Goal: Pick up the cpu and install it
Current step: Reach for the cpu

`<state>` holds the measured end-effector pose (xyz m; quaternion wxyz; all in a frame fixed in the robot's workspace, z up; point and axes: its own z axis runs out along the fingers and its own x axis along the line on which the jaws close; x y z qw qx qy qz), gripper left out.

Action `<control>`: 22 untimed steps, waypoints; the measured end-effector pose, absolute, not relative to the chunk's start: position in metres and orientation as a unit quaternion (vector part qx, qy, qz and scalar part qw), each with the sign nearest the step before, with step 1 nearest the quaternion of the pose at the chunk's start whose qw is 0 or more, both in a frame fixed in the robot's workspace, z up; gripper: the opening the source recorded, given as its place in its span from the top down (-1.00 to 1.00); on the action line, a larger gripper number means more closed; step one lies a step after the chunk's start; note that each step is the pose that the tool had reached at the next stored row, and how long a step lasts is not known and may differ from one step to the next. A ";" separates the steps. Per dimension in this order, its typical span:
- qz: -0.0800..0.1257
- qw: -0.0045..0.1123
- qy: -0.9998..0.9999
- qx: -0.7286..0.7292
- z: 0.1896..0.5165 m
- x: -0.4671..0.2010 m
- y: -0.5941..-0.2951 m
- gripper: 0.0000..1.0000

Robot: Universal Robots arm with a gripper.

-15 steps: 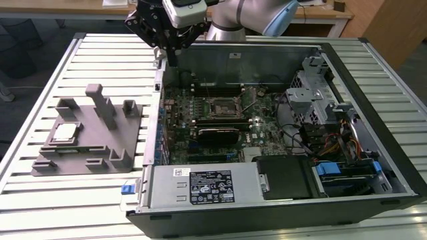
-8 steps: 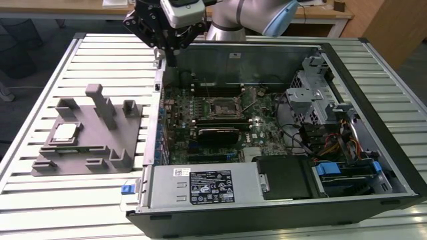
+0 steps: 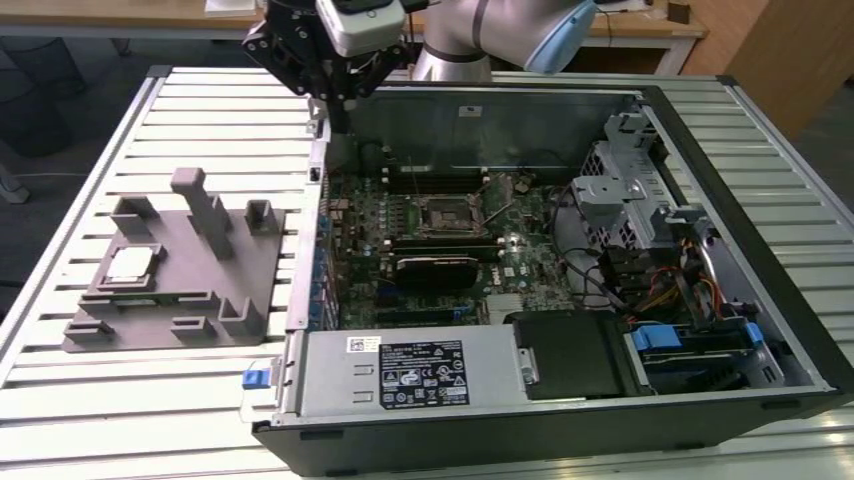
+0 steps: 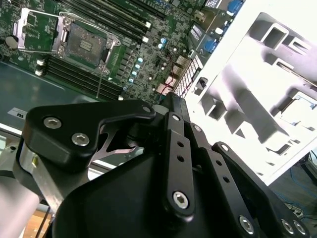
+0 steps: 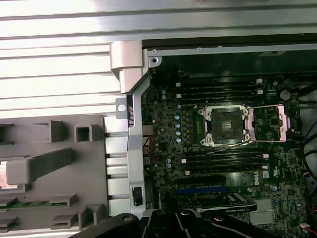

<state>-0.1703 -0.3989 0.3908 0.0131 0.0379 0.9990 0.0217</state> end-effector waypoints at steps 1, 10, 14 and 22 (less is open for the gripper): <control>0.022 0.013 0.999 0.038 0.391 -0.171 -0.399 0.79; 0.022 0.013 0.999 0.038 0.391 -0.174 -0.399 0.79; 0.022 0.013 0.999 0.038 0.390 -0.176 -0.399 0.79; 0.022 0.013 0.999 0.038 0.390 -0.179 -0.399 0.79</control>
